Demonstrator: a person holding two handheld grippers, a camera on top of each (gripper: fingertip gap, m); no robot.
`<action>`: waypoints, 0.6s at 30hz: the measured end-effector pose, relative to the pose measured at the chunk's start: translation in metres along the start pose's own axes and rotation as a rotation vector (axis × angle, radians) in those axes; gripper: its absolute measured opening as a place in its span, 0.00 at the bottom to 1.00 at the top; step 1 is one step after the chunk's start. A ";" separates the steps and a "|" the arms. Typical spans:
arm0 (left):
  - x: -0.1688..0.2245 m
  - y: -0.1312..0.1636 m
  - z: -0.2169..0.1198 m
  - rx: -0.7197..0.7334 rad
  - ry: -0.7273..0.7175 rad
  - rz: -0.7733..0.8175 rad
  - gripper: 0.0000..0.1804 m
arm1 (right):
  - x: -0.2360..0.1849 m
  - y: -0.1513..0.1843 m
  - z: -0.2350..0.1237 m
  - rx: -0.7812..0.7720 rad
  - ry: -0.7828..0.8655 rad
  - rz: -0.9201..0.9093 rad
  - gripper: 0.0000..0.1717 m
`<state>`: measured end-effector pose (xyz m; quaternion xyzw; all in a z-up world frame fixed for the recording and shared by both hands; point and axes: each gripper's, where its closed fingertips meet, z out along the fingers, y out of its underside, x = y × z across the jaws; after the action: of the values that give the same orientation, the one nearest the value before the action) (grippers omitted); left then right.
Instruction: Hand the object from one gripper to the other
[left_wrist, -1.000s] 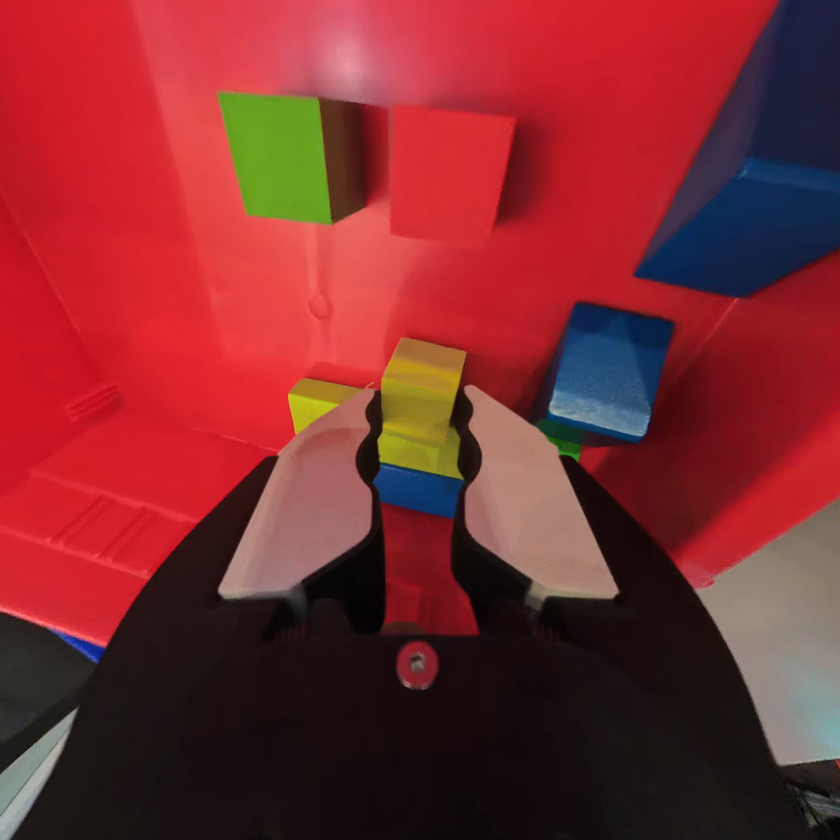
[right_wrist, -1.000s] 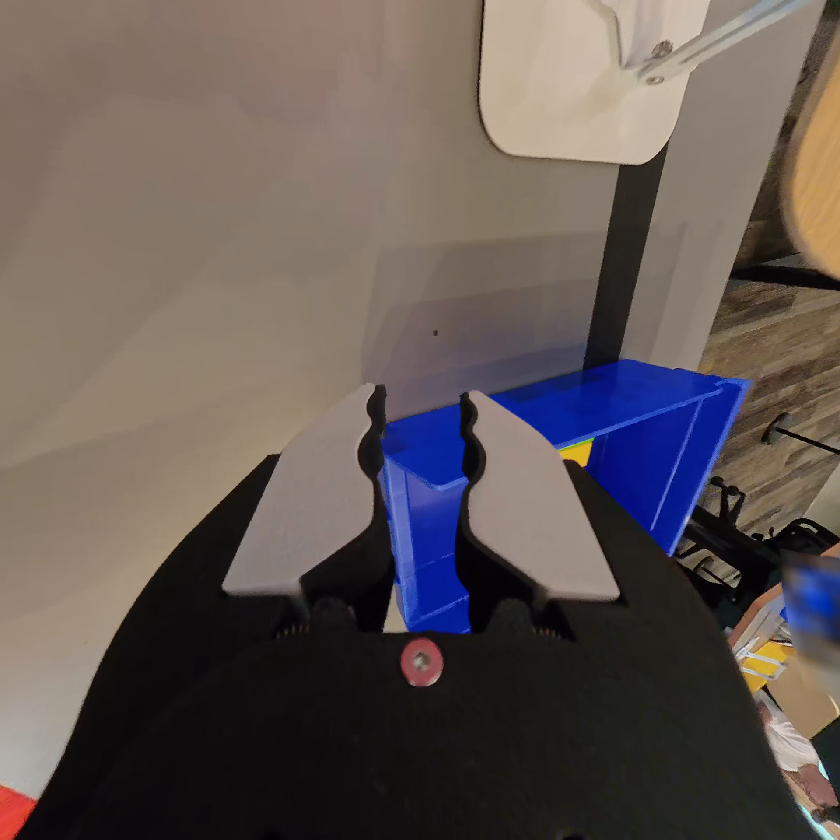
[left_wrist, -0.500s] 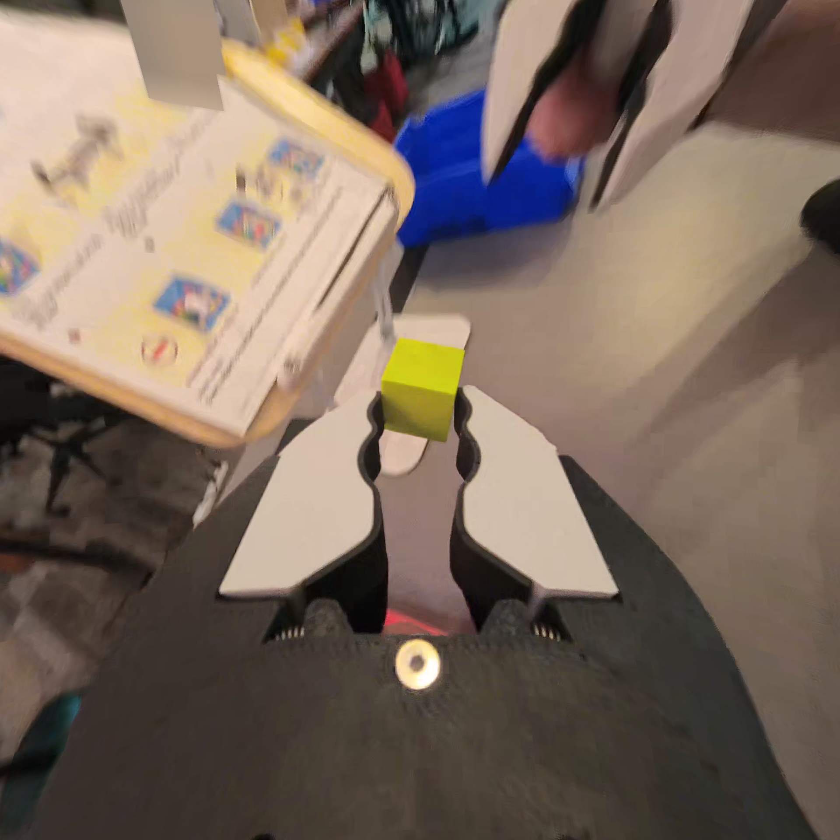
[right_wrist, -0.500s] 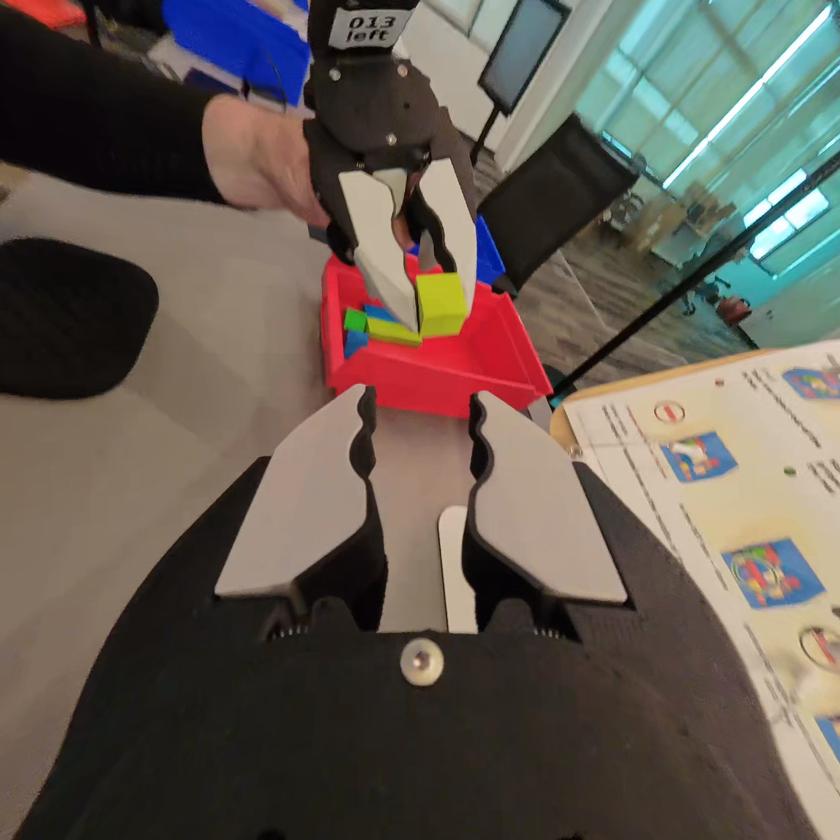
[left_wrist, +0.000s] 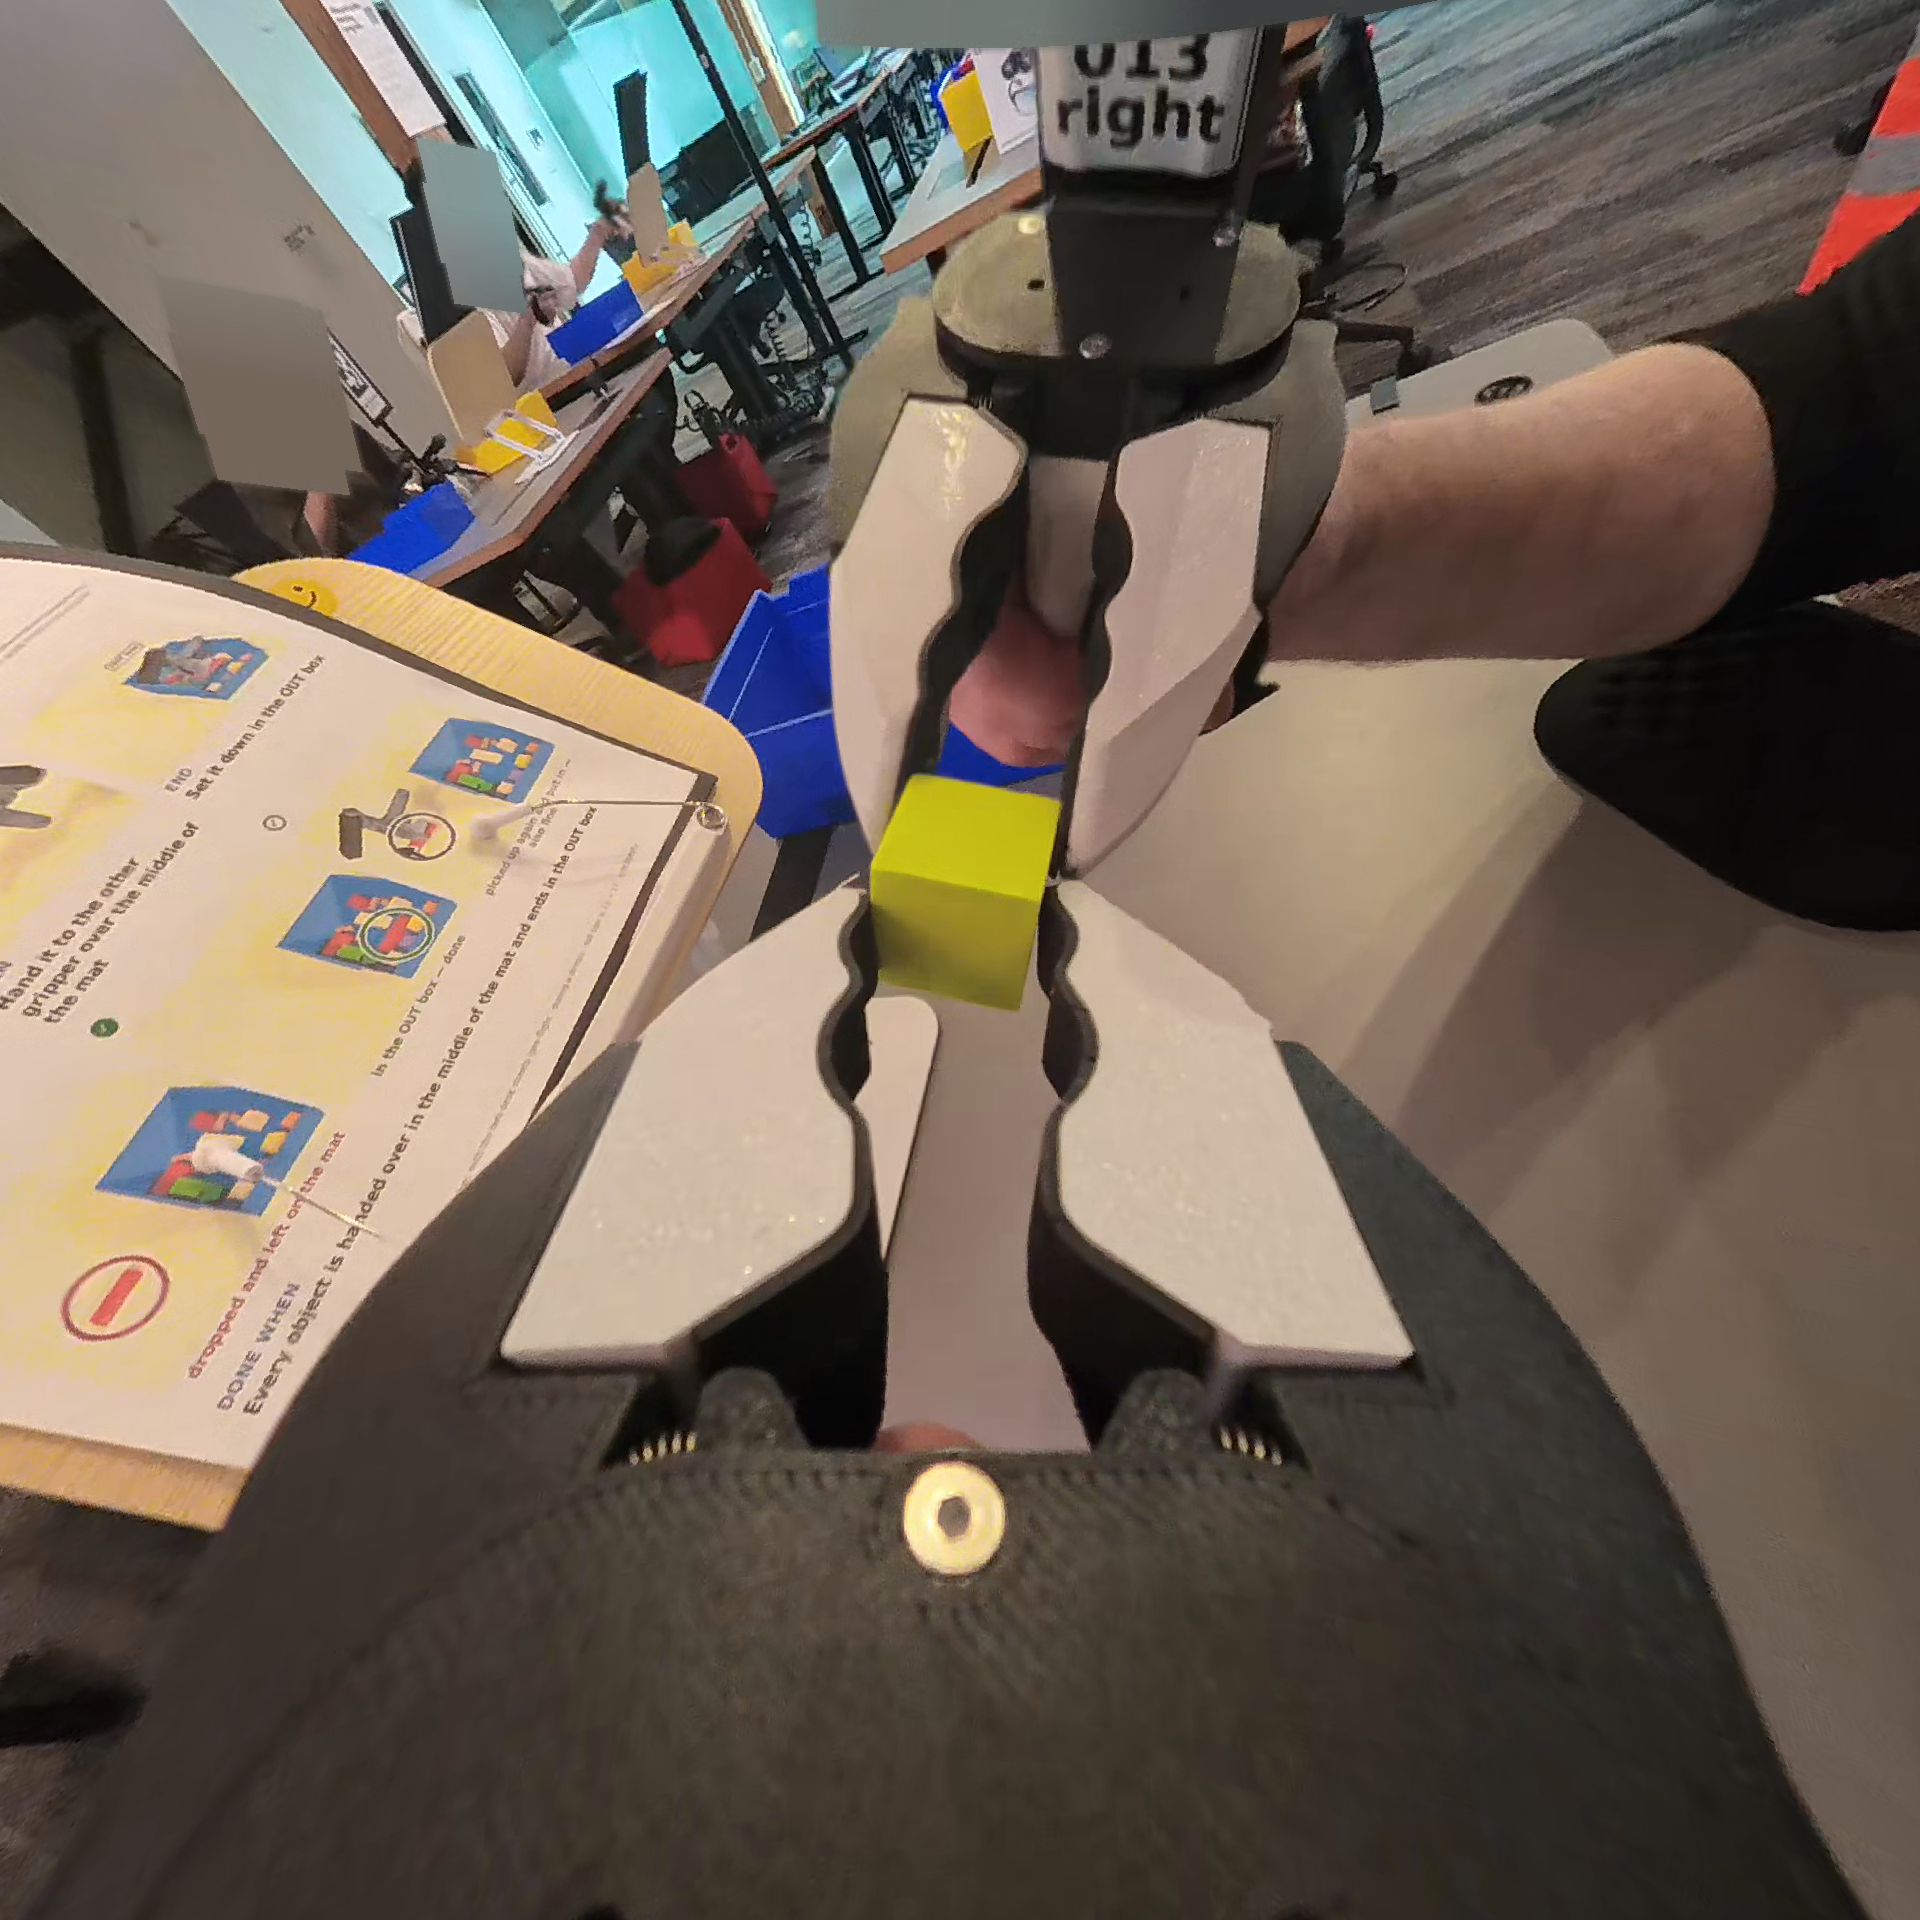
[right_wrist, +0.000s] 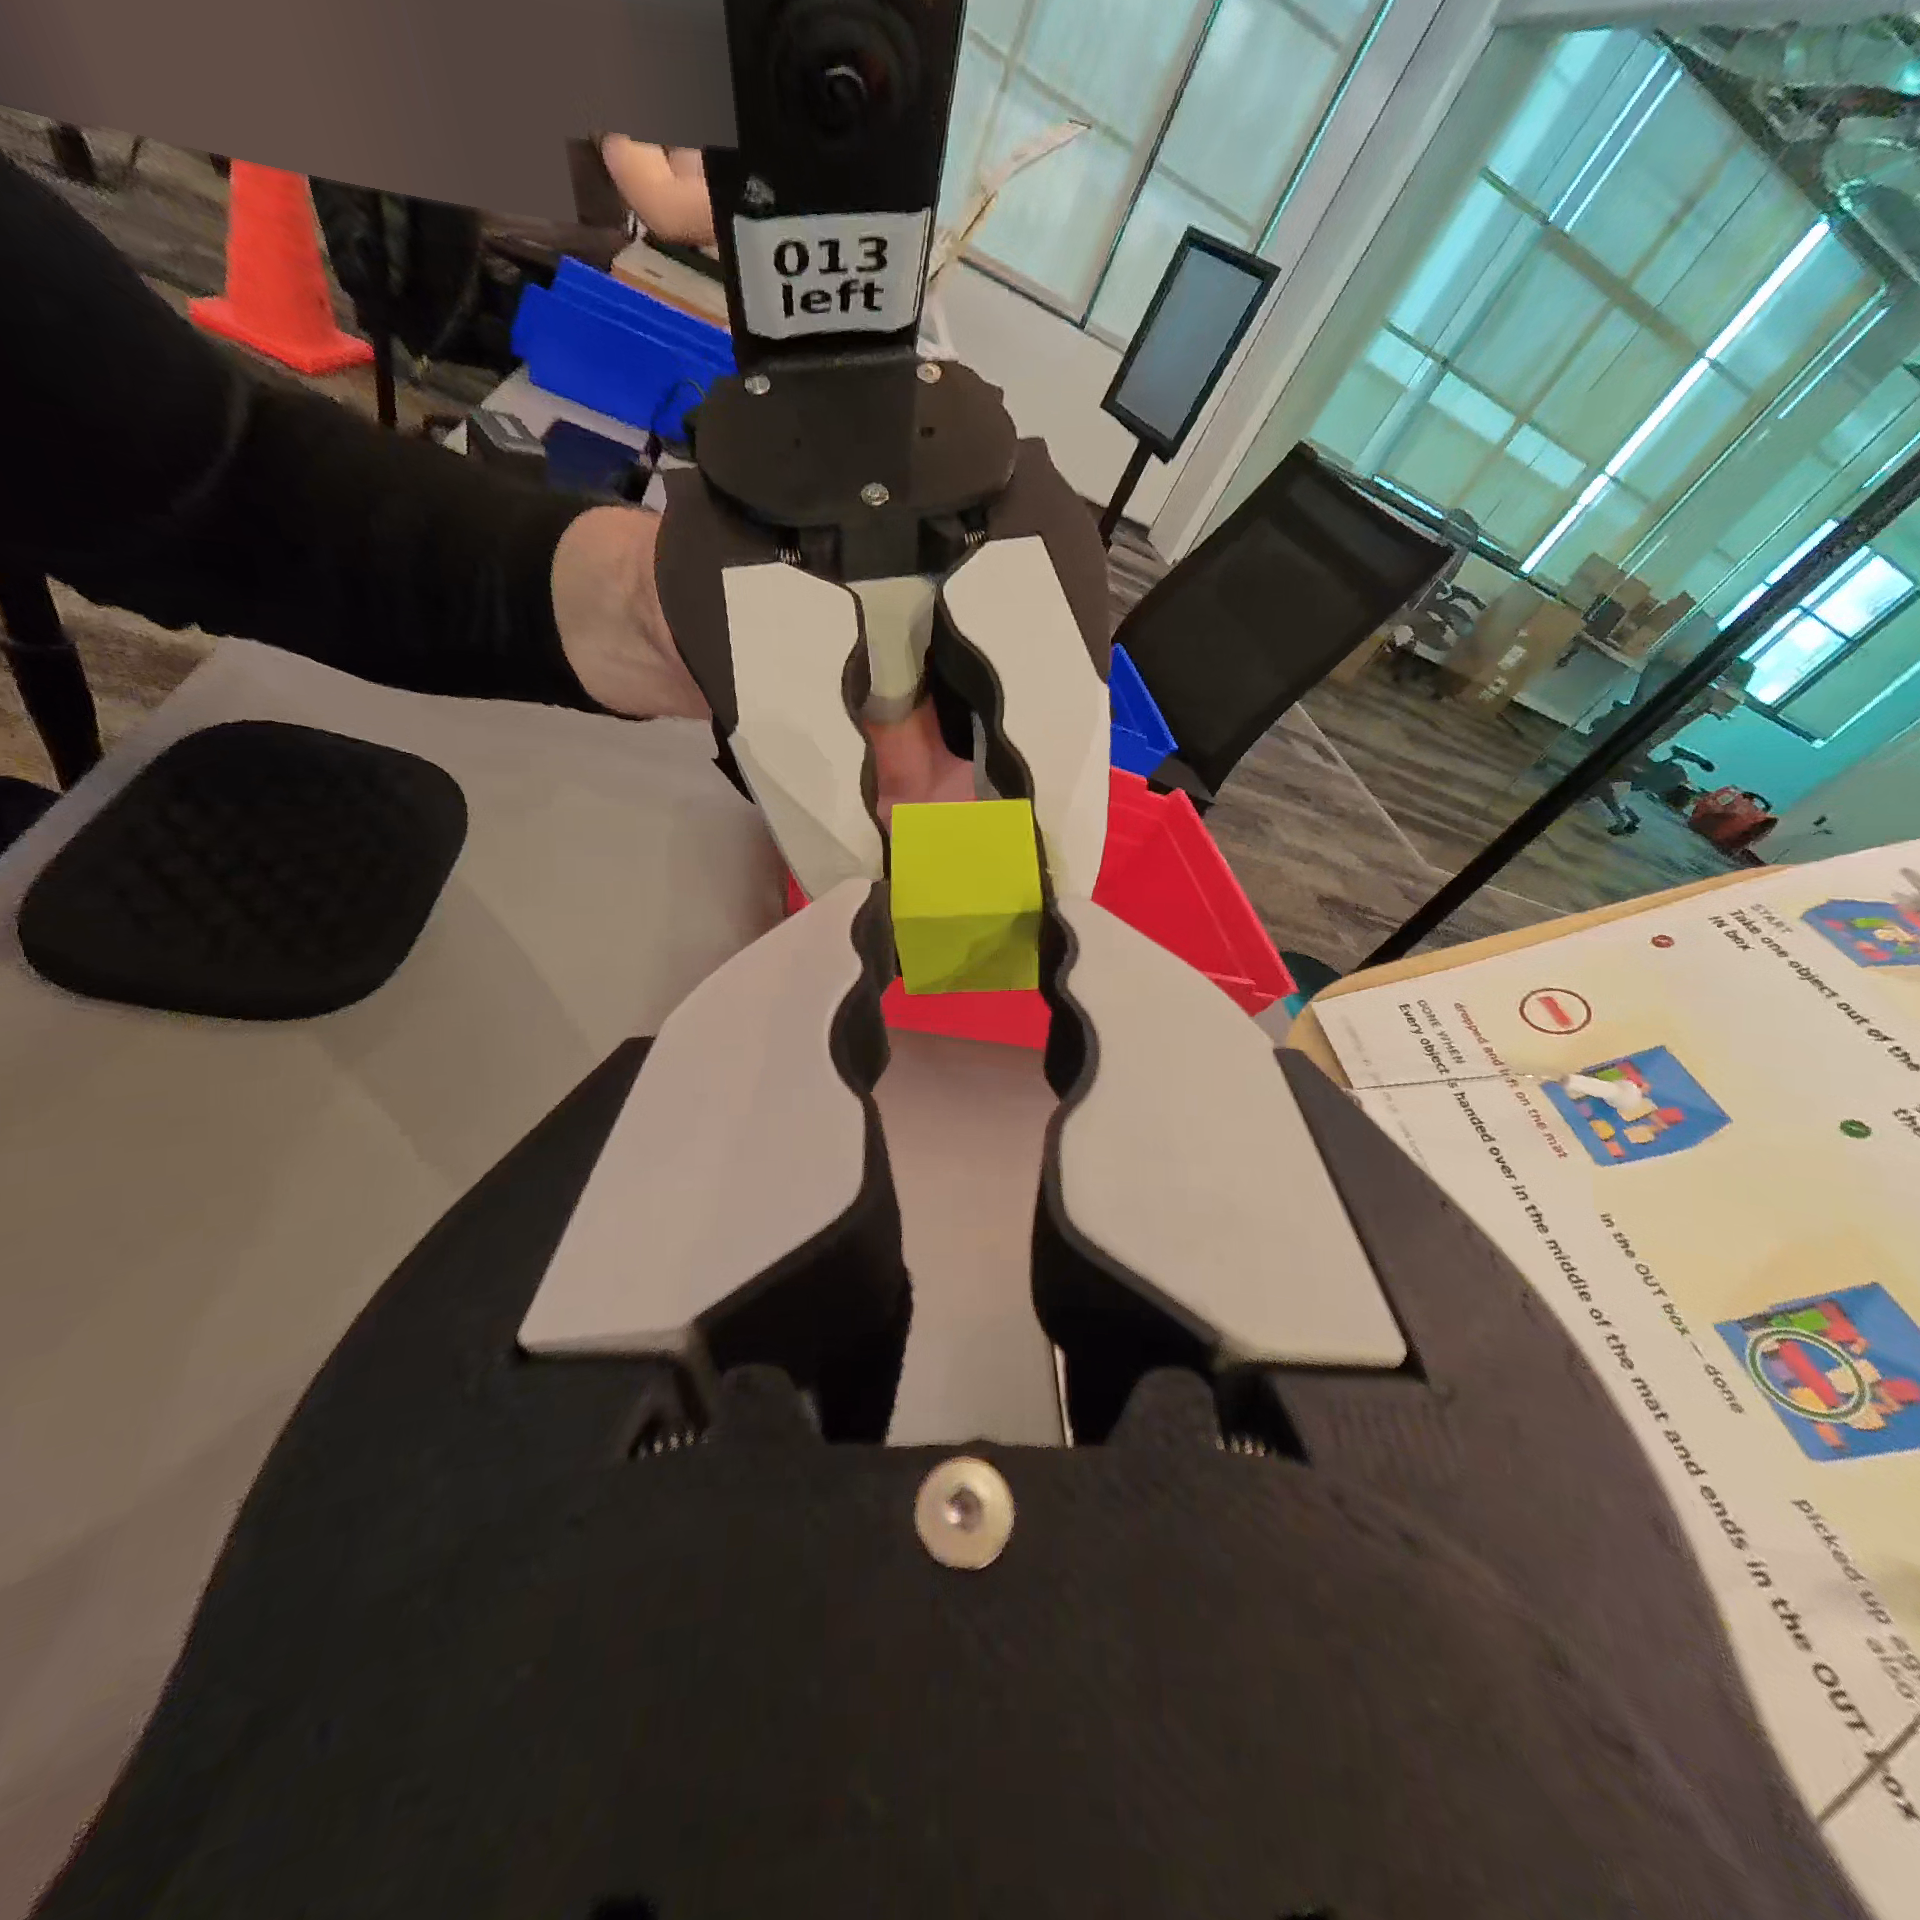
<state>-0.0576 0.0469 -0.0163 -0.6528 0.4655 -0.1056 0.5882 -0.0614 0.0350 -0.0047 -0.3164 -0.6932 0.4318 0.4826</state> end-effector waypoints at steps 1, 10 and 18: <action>0.000 -0.001 0.001 0.009 0.001 -0.001 0.16 | 0.000 0.000 -0.002 0.006 0.001 0.007 0.15; -0.004 -0.008 0.001 0.012 -0.009 0.012 0.18 | 0.027 0.011 -0.085 -0.138 0.072 -0.004 0.14; -0.013 0.029 -0.016 -0.055 -0.057 -0.058 0.08 | 0.086 0.165 -0.267 -1.074 0.154 0.044 0.14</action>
<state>-0.0898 0.0489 -0.0320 -0.6847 0.4320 -0.0914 0.5798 0.1646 0.2576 -0.0768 -0.5636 -0.7723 0.0023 0.2931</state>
